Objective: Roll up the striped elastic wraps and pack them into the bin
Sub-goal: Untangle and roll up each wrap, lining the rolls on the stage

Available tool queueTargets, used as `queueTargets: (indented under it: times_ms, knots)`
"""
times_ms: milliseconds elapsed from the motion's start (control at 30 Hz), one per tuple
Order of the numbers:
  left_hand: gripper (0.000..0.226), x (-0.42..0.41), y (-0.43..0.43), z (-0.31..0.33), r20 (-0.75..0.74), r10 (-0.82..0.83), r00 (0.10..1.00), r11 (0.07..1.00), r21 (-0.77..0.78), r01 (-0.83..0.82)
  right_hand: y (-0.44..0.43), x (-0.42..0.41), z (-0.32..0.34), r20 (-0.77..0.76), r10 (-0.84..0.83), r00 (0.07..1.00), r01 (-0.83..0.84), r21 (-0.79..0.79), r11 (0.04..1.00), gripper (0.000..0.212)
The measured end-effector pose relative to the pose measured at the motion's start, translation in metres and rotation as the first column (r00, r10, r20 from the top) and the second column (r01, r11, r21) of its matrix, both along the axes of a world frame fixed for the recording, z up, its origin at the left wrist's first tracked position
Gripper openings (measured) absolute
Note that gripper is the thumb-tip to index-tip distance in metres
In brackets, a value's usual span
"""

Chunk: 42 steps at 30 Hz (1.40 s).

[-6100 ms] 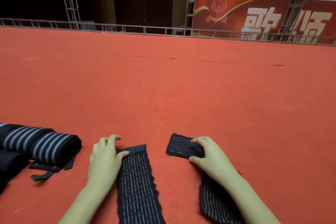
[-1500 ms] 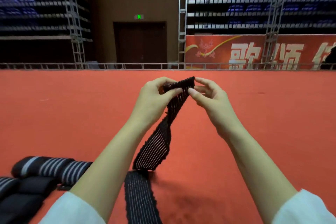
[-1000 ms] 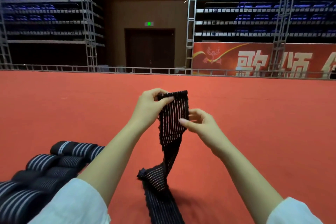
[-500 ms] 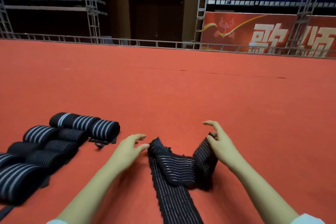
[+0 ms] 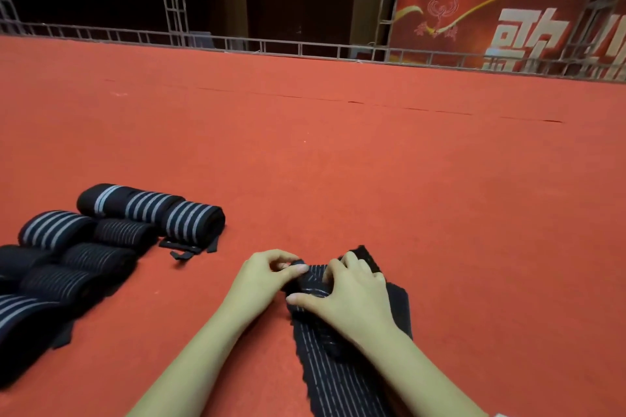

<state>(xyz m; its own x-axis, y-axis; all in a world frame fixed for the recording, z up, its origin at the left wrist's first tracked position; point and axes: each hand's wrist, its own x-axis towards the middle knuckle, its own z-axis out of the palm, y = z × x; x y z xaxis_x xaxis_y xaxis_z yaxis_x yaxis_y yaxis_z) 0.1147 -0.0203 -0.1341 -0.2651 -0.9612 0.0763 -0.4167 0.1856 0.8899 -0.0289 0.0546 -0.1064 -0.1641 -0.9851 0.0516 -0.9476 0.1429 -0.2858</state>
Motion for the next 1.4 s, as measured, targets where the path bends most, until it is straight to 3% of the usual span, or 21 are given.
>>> queueTargets:
  times_ms: [133, 267, 333, 500, 567, 700, 767, 833, 867, 933, 1000, 1100, 1200, 1267, 1333, 1400]
  knots:
    - [0.009, -0.001, -0.004, 0.004, -0.077, 0.050, 0.996, 0.999, 0.026, -0.048, -0.008, 0.001, -0.001, -0.054, 0.005, 0.999, -0.008, -0.070, 0.997, 0.042]
    - [0.016, 0.002, -0.010, 0.007, 0.022, 0.080, 0.997, 0.997, -0.011, -0.080, -0.008, -0.012, 0.009, -0.035, 0.024, 0.999, -0.029, -0.145, 0.989, 0.031]
    - [0.018, 0.006, -0.016, 0.009, 0.028, 0.117, 0.993, 0.992, -0.038, -0.116, -0.007, -0.029, 0.016, 0.045, -0.035, 0.998, 0.043, -0.191, 0.981, 0.028]
    - [0.016, 0.014, -0.029, 0.016, -0.138, 0.193, 0.971, 0.981, -0.005, -0.195, -0.006, -0.091, 0.030, 0.274, -0.224, 0.935, 0.296, -0.261, 0.919, 0.020]
    - [0.016, 0.005, -0.039, 0.019, -0.184, 0.222, 0.957, 0.975, 0.011, -0.224, -0.005, -0.107, 0.033, 0.354, -0.194, 0.915, 0.303, -0.281, 0.911, 0.016]
    - [0.014, -0.024, -0.071, 0.030, -0.363, 0.347, 0.865, 0.936, 0.189, -0.296, -0.005, -0.119, 0.037, 0.481, -0.057, 0.875, 0.263, -0.372, 0.890, 0.011]
    - [0.026, -0.034, -0.080, 0.033, -0.288, 0.408, 0.866, 0.912, 0.171, -0.373, -0.006, -0.123, 0.040, 0.504, -0.002, 0.864, 0.249, -0.423, 0.871, 0.007]
    - [0.036, -0.040, -0.074, 0.036, -0.057, 0.409, 0.911, 0.913, 0.031, -0.407, -0.005, -0.125, 0.043, 0.512, 0.049, 0.858, 0.227, -0.463, 0.857, 0.011]
    - [0.035, -0.043, -0.065, 0.039, -0.004, 0.387, 0.922, 0.921, -0.051, -0.387, -0.005, -0.125, 0.044, 0.509, 0.071, 0.858, 0.214, -0.479, 0.851, 0.013]
    - [0.028, -0.055, -0.046, 0.046, -0.061, 0.268, 0.962, 0.951, -0.147, -0.274, -0.005, -0.124, 0.044, 0.530, 0.108, 0.841, 0.207, -0.501, 0.840, 0.017]
    - [0.023, -0.076, -0.026, 0.058, -0.152, 0.071, 0.986, 0.979, -0.179, -0.099, -0.004, -0.121, 0.045, 0.571, 0.152, 0.807, 0.211, -0.519, 0.828, 0.016]
    - [0.027, -0.110, -0.005, 0.072, -0.163, -0.151, 0.975, 0.976, -0.184, 0.120, 0.000, -0.114, 0.049, 0.623, 0.237, 0.746, 0.201, -0.549, 0.811, 0.018]
    - [0.055, -0.131, 0.002, 0.084, -0.115, -0.186, 0.976, 0.981, -0.078, 0.177, 0.008, -0.110, 0.057, 0.659, 0.330, 0.676, 0.178, -0.581, 0.794, 0.024]
    - [0.060, -0.136, 0.000, 0.089, -0.072, -0.133, 0.989, 0.987, 0.082, 0.138, 0.014, -0.112, 0.060, 0.661, 0.376, 0.649, 0.167, -0.606, 0.778, 0.027]
    - [0.062, -0.134, 0.000, 0.087, -0.203, -0.142, 0.969, 0.928, 0.312, 0.202, 0.018, -0.115, 0.062, 0.673, 0.408, 0.617, 0.164, -0.617, 0.770, 0.029]
    - [0.047, -0.130, 0.006, 0.083, -0.413, -0.206, 0.887, 0.880, 0.318, 0.353, 0.021, -0.118, 0.065, 0.697, 0.420, 0.581, 0.168, -0.608, 0.776, 0.030]
